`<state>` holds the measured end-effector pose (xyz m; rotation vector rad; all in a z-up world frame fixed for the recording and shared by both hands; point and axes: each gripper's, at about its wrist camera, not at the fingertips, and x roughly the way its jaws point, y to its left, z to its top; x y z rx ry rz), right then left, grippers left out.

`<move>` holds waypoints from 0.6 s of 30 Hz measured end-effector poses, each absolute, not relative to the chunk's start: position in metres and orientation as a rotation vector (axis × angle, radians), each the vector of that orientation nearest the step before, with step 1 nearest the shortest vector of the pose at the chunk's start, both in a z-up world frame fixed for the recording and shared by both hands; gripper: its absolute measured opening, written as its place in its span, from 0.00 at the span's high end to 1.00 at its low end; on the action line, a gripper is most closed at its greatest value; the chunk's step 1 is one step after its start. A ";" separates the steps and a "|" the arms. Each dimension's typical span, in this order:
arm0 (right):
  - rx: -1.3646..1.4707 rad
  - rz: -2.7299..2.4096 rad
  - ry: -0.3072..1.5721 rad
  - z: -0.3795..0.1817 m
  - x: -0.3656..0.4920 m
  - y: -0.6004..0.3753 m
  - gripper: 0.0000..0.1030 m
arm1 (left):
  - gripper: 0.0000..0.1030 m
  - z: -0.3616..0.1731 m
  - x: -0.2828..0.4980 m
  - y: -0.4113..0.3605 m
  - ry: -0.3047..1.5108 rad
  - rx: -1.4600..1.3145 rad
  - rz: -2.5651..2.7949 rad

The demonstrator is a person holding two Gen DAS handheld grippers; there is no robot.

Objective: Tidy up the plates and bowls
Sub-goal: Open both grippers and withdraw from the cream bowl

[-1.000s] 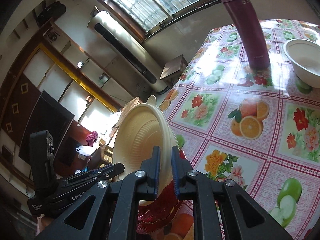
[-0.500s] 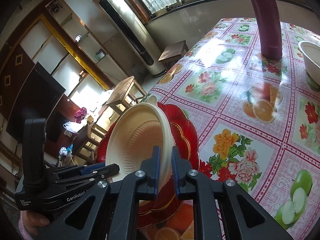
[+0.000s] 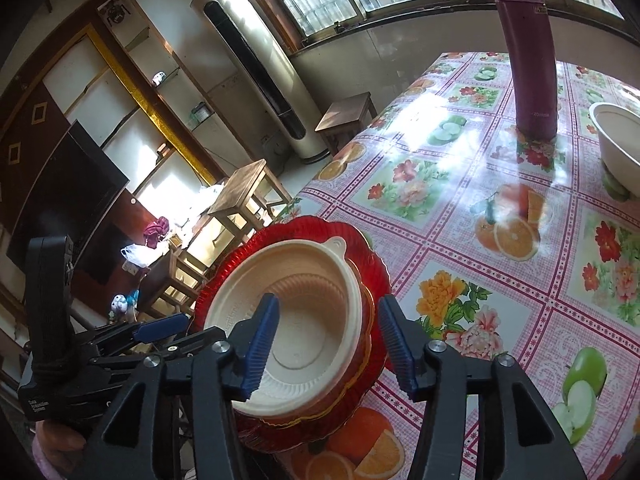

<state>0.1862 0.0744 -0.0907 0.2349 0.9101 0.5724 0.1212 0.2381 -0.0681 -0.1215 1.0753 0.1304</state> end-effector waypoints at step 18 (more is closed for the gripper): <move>0.323 0.491 0.655 -0.059 0.169 -0.007 0.00 | 0.23 -0.020 0.123 0.163 0.729 -0.111 -0.045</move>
